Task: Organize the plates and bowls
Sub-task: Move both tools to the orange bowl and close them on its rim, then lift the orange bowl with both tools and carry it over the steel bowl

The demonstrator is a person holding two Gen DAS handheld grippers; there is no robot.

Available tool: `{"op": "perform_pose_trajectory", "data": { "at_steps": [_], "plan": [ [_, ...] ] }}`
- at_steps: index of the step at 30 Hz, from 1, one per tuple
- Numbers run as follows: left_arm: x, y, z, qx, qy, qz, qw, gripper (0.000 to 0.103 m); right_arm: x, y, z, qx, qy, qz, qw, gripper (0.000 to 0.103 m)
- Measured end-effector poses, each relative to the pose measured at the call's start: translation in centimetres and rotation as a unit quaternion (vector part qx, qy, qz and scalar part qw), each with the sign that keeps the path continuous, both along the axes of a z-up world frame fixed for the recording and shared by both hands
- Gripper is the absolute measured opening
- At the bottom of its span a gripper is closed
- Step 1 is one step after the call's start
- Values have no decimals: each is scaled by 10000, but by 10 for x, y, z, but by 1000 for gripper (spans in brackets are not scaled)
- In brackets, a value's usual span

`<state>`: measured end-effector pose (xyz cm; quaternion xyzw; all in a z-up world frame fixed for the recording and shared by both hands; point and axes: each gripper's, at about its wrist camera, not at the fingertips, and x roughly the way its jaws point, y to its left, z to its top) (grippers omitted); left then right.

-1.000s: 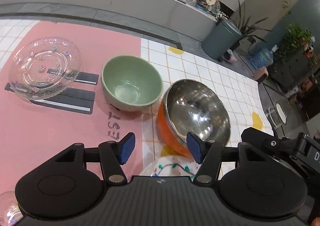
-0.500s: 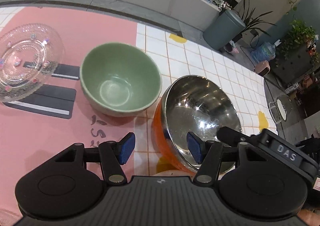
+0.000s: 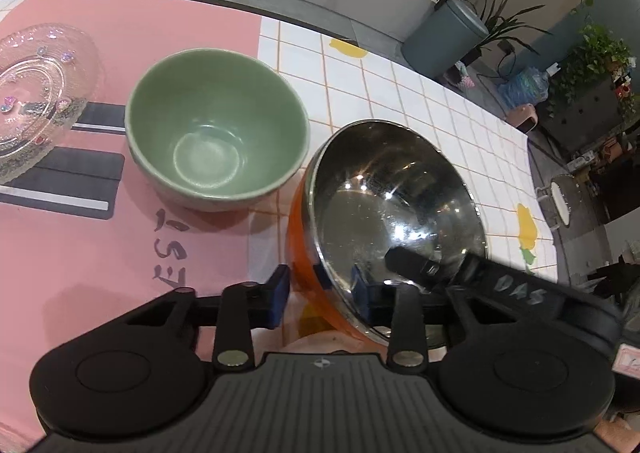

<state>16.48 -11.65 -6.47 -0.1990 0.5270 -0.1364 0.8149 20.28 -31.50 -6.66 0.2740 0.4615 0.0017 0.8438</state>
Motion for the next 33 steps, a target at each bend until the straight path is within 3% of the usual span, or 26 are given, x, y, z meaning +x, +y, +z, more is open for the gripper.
{"op": "perform_pose_trajectory", "data": {
  "at_steps": [4,15,33],
  "plan": [
    [-2,2,1,54,-20,25,10000,33,-2,2,-1,-66,-9,46,10000,20],
    [-5,0,6,184,12,9,9998,28,-4,5,11,-126,-36,23,9999,18],
    [-43,12,53,310,-469,-43,9984,28,-47,23,63,-84,-451,280,9986,17]
  ]
}}
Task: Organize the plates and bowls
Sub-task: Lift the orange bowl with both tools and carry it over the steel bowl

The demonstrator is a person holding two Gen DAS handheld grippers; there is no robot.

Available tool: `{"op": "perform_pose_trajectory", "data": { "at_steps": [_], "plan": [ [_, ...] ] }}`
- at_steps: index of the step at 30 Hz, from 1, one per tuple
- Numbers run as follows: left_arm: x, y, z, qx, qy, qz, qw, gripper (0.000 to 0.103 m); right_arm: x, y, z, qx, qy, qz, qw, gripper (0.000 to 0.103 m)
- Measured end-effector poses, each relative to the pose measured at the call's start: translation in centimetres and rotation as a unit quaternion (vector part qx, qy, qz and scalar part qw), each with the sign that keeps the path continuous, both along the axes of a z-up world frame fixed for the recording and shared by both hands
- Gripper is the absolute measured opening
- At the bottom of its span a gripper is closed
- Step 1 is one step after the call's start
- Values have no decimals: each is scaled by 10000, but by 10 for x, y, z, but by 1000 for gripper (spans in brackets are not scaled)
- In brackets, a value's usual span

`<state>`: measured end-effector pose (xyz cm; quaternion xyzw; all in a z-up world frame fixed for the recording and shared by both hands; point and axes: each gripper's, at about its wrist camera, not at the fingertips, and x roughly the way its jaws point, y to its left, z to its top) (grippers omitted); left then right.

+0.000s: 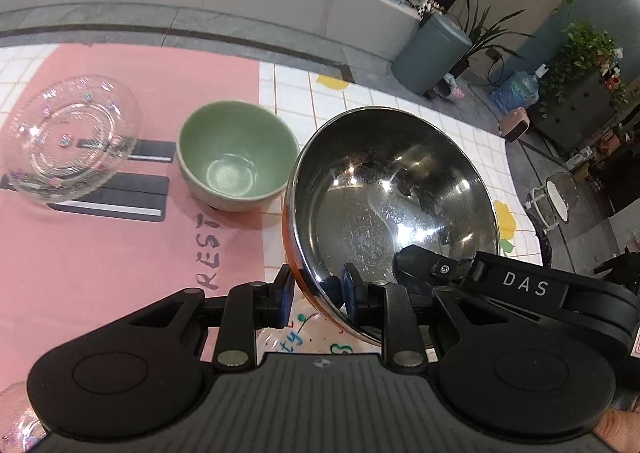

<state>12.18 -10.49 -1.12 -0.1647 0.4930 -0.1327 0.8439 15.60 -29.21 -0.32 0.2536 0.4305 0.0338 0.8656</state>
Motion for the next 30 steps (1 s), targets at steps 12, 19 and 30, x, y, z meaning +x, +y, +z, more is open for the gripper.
{"op": "perform_pose_trajectory", "data": {
  "at_steps": [12,19,30],
  "plan": [
    [-49,12,26,175,-248,-86,9995,28,-50,18,22,62,-19,230,9997,18],
    [-80,20,38,202,-461,-267,9984,28,-82,26,34,9,-66,392,9992,21],
    [-109,32,32,225,-285,-607,9975,28,-118,32,22,-10,188,879,9959,20]
  ]
}}
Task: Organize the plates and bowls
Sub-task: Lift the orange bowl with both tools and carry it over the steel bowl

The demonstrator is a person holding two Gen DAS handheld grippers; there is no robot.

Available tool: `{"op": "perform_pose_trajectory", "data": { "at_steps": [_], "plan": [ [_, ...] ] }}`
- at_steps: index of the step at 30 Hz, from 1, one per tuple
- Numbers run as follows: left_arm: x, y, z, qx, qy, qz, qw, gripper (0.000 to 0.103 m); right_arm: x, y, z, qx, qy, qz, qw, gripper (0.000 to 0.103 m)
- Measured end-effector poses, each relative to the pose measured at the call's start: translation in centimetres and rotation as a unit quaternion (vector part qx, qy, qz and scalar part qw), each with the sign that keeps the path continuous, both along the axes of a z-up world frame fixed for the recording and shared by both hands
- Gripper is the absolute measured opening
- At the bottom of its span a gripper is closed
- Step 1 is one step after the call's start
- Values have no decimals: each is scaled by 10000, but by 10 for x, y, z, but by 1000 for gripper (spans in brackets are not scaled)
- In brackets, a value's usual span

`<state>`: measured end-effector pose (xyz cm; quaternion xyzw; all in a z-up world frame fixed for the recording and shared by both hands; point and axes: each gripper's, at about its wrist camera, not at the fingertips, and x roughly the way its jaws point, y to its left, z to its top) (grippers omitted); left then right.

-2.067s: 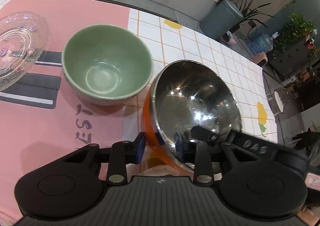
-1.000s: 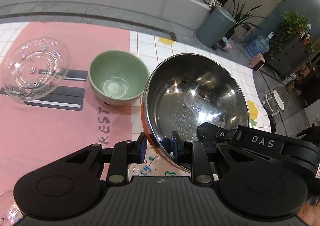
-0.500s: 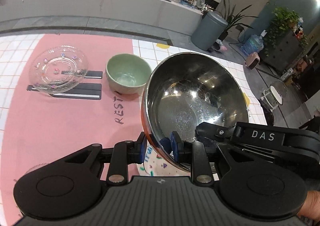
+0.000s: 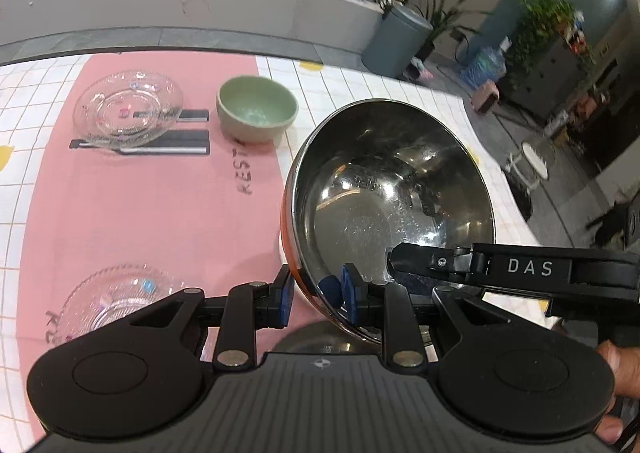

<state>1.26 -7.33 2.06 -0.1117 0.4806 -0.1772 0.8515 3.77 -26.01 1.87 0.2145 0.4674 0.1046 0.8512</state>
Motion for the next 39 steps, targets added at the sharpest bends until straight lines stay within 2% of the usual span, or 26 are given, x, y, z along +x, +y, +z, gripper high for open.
{"op": "perform_pose_trajectory", "data": {
  "at_steps": [5,18,30,39],
  "plan": [
    [-18,6,-7,-4,234,-219,9995,29,-16,2,-12,75,244,130,9996,21],
    [-37,8,-14,156,404,-564,9975,29,-40,6,-28,104,495,295,9983,22],
    [-55,7,-10,232,378,-759,9961,29,-66,5,-28,172,463,335,9982,21],
    [-59,2,-14,264,527,-913,9941,29,-74,1,-36,200,577,331,9976,21]
  ]
}}
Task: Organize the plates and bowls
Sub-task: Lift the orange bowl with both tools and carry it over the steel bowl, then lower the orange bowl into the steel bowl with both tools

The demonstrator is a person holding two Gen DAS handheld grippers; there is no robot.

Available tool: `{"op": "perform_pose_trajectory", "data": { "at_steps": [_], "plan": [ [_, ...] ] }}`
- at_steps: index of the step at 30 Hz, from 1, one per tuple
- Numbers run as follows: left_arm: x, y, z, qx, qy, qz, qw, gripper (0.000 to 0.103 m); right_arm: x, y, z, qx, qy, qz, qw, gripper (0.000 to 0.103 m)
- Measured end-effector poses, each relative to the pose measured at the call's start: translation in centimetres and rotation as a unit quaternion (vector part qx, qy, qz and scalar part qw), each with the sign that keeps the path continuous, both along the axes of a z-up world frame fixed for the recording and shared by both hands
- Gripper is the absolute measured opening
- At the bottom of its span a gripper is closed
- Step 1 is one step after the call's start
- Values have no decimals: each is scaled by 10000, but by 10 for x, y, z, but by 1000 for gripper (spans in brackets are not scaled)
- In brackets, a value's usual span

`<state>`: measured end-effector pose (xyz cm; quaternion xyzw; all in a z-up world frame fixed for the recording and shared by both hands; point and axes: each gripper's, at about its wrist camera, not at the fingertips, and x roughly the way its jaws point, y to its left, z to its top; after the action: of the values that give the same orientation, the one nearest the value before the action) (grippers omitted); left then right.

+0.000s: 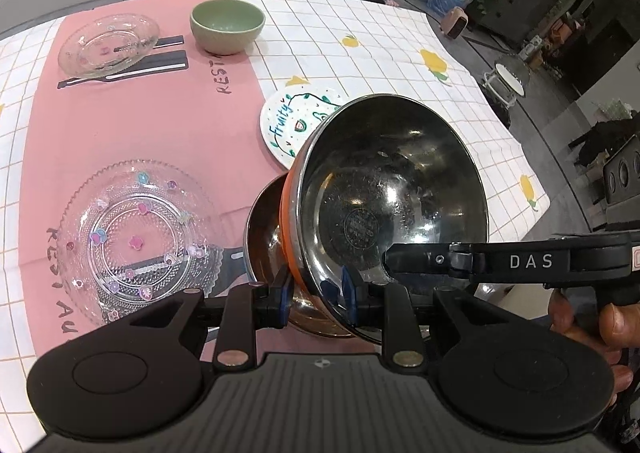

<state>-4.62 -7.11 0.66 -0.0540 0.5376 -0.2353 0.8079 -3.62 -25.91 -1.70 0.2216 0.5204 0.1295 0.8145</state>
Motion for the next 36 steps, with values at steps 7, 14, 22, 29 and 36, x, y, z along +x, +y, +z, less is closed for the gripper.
{"op": "perform_pose_trajectory", "data": {
  "at_steps": [7,14,22,29,36],
  "plan": [
    [4,-2,-9,98,142,-39,9998,29,4,3,-7,-97,47,61,9999,21],
    [4,-1,-9,133,123,-53,9998,29,5,11,-7,-301,-45,224,9993,24],
    [6,-2,-9,235,43,-75,9997,31,5,31,0,-949,-398,640,9926,32],
    [3,-6,-6,491,-210,-191,9984,32,2,37,4,-1250,-568,840,9870,32],
    [-1,-7,0,898,-646,-260,9935,32,-3,44,9,-1647,-916,942,9776,20]
  ]
}}
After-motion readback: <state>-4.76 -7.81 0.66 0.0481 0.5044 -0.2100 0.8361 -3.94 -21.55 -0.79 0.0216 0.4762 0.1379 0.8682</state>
